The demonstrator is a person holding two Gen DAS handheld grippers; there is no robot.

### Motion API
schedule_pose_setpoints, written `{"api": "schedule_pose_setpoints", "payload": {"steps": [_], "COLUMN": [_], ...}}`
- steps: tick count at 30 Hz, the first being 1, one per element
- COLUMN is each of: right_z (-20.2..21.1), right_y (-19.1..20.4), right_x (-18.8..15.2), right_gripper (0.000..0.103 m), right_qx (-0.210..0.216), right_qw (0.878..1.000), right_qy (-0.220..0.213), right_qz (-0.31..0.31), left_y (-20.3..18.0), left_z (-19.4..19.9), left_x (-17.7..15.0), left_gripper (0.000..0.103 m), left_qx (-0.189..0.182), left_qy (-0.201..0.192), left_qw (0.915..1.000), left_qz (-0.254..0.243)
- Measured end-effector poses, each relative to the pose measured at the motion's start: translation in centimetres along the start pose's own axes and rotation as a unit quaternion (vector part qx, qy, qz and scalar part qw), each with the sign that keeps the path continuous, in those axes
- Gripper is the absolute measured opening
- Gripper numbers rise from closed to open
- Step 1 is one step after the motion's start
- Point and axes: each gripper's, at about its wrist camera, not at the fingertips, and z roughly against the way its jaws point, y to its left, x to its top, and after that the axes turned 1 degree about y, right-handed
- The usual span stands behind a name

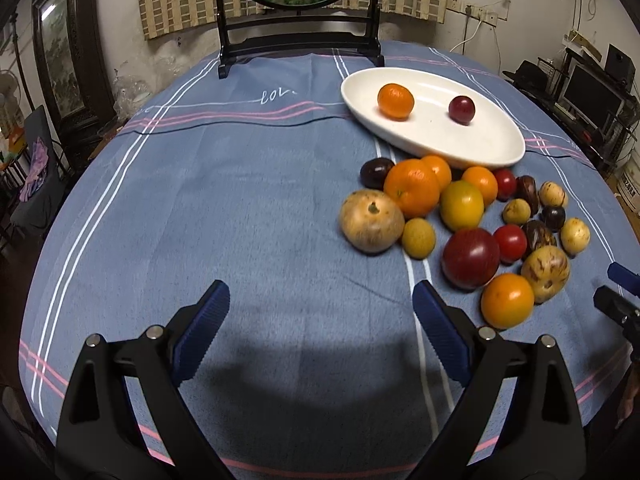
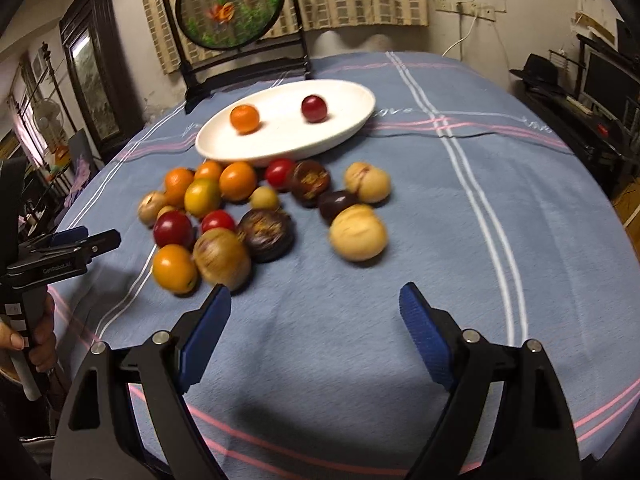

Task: Organize fruits
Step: 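Withdraw both open tools from the plate back toward the fruit cluster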

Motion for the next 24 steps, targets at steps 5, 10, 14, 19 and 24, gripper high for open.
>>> {"api": "schedule_pose_setpoints", "payload": {"steps": [5, 10, 14, 19, 24], "right_z": [-0.5, -1.3, -1.9, -2.1, -2.6], "right_y": [1.2, 1.4, 1.8, 1.6, 1.4], "right_x": [-0.5, -0.9, -1.0, -0.8, -0.9], "right_gripper": [0.086, 0.086, 0.086, 0.086, 0.086], "right_qx": [0.006, 0.016, 0.008, 0.014, 0.014], "right_qw": [1.000, 1.000, 0.999, 0.999, 0.999], "right_qy": [0.010, 0.017, 0.024, 0.023, 0.031], "right_qz": [0.017, 0.019, 0.036, 0.038, 0.036], "left_y": [-0.1, -0.3, -0.6, -1.3, -1.6], "left_z": [-1.0, -2.5, -4.1, -5.9, -7.0], "left_x": [0.2, 1.5, 2.6, 3.4, 4.6], "left_gripper": [0.094, 0.094, 0.094, 0.094, 0.096], "left_qx": [0.004, 0.016, 0.000, -0.002, -0.002], "left_qy": [0.009, 0.022, 0.041, 0.061, 0.063], "left_qw": [0.9999, 0.9994, 0.9988, 0.9973, 0.9964], "left_qz": [-0.005, -0.019, -0.026, -0.040, -0.058]}}
